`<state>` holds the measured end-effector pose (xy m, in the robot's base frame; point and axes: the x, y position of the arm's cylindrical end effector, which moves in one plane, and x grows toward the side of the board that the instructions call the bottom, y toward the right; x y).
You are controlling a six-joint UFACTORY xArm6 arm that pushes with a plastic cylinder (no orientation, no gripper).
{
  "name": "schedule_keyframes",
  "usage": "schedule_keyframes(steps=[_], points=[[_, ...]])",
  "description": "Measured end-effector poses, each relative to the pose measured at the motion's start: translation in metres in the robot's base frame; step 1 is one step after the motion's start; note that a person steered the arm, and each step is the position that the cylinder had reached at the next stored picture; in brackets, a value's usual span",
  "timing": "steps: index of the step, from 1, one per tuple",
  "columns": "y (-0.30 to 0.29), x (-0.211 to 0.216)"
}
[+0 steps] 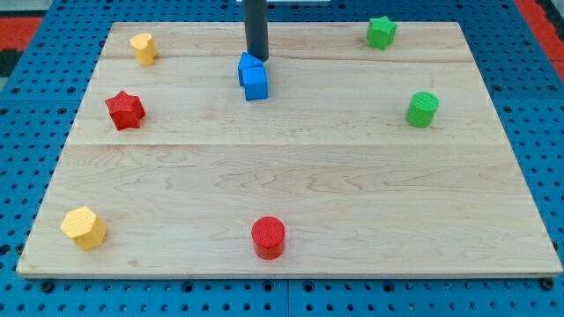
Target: Move the heart into the blue blocks
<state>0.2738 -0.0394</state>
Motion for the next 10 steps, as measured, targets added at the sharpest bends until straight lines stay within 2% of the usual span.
schedule_keyframes(steps=[1, 2, 3, 4, 5, 6, 7, 8, 9, 10], points=[[-0.04, -0.057], [-0.092, -0.08], [-0.161, -0.063], [-0.193, -0.046], [-0.198, -0.039], [-0.14, -0.017], [-0.143, -0.005], [-0.205, -0.017], [-0.188, 0.027], [-0.135, 0.031]])
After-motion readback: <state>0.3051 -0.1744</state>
